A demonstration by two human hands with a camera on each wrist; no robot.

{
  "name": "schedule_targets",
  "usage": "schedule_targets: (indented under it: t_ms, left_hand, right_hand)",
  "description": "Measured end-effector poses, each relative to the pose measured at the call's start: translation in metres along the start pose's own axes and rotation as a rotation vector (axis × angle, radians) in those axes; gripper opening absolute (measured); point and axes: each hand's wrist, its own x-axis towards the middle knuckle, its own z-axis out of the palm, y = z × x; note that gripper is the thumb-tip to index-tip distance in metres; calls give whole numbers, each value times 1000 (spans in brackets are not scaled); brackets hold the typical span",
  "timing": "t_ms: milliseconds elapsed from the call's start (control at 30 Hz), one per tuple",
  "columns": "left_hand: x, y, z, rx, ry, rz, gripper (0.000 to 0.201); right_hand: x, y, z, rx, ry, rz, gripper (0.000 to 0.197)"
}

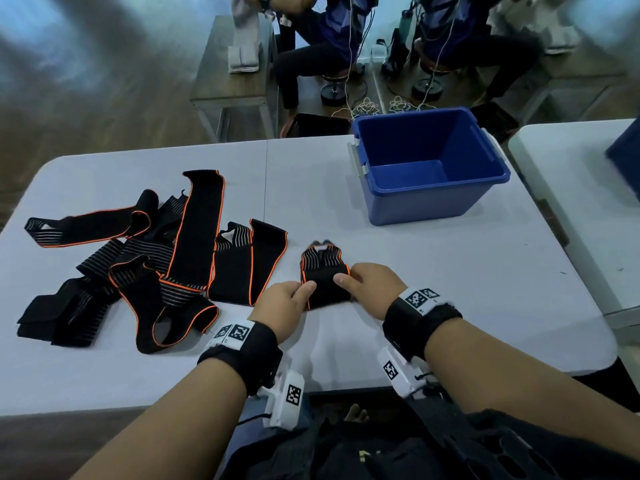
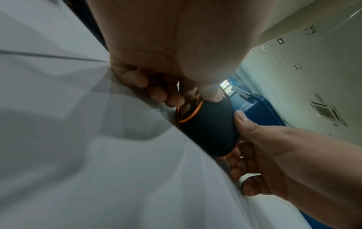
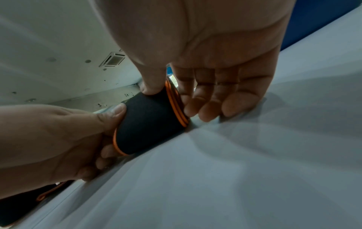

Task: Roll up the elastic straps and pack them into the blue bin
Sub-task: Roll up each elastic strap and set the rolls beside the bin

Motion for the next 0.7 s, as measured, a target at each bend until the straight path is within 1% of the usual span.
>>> schedule_targets:
  t_ms: [67,133,200,267,300,367,467,533,633,700]
  left_hand:
    - [-1,4,-1,81,-14,-31,52]
    - [-1,5,-2,107,14,-56,54]
    - [1,1,-3,49,81,-78,46]
    - [0,-3,-3,-126,162,-103,25]
    - [-1,-4,-3,-192,186,-104,18]
    - [-2,-3,-3,-207,210,-83,15]
    - [1,1,-2,-176,235,-70,13]
    - [5,6,0,-173,242,-63,14]
    - [15,23,4,-181,223,-42,10]
    - [23,36,12,-207,179,-30,8]
  right_hand:
    - [2,-2,4,-65,-21,31,48]
    - [3,-5,7,-77,-11,64,50]
    - [3,-10,7,-63,9,92,51]
    - [1,-14,7,-23,46,110,47]
    - [0,-16,8,15,73,116,42]
    - [-3,-19,10,79,114,124,35]
    - [-7,-21,10,101,127,123,30]
    - [-10,-20,7,126,131,122,23]
    - [-11,-11,-3,158,150,132,20]
    - [-13,-2,-11,160,179,172,21]
